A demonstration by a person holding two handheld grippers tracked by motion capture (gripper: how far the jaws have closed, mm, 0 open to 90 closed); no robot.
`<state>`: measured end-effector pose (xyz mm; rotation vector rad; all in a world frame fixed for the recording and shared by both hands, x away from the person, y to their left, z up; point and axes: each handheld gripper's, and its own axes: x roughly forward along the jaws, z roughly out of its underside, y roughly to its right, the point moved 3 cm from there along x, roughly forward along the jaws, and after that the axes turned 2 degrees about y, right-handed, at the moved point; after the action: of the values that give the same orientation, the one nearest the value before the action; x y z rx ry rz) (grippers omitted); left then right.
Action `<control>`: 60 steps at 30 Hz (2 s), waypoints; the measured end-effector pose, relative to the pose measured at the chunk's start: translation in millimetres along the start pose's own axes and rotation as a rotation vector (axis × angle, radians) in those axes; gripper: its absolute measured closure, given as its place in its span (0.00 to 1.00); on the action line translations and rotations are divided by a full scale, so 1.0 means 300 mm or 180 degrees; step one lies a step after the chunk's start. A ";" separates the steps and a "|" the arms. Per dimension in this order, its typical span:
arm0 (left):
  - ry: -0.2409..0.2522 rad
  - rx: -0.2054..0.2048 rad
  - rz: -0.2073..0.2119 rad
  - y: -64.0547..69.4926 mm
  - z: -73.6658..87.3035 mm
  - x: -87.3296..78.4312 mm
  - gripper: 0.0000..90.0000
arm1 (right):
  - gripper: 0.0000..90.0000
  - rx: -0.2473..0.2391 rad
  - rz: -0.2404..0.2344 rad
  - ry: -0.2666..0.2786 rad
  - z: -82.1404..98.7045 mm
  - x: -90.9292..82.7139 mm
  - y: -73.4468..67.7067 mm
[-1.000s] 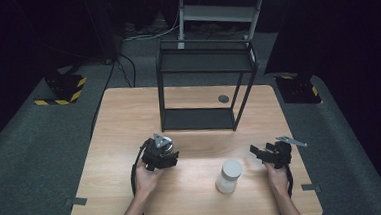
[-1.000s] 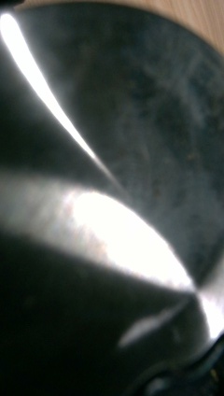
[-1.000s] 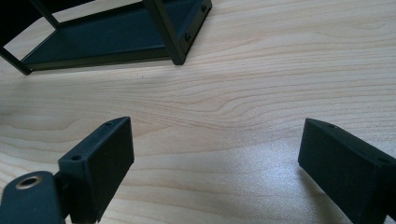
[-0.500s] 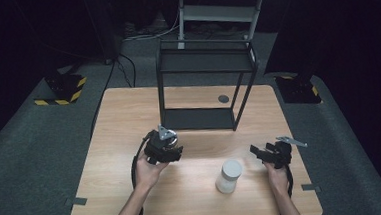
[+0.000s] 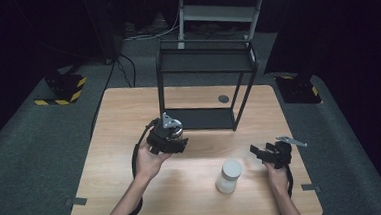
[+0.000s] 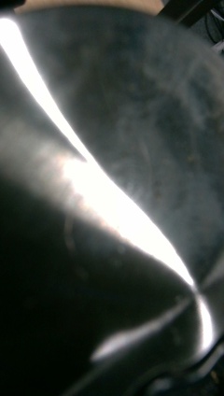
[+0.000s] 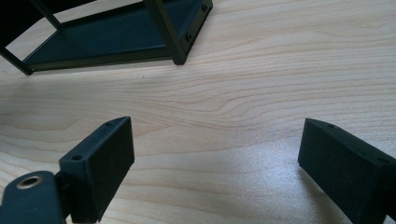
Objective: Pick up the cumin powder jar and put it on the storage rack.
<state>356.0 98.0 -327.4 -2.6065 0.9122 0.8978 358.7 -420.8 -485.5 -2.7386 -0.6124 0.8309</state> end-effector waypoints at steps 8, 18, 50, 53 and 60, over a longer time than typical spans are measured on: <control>0.0024 0.0074 0.0061 -0.012 -0.077 -0.032 0.35 | 0.11 0.0003 -0.0006 -0.0004 -0.001 0.000 0.001; 0.0138 0.0069 0.0145 -0.016 -0.164 -0.052 0.35 | 0.11 0.0005 -0.0014 -0.0011 -0.002 0.001 0.002; 0.0248 -0.0028 0.0253 -0.034 -0.510 -0.125 0.35 | 0.11 0.0033 -0.0056 -0.0016 -0.002 0.002 0.011; 0.0094 0.0222 0.0268 -0.067 -0.568 -0.147 0.35 | 0.11 0.0040 -0.0059 -0.0013 -0.002 0.002 0.012; 0.0072 0.0236 0.0201 -0.079 -0.669 -0.146 0.35 | 0.11 0.0059 -0.0052 -0.0005 0.000 0.001 0.012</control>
<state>438.9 56.7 -142.4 -2.5433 1.0192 0.8349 360.1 -423.9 -486.7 -2.7130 -0.6236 0.8311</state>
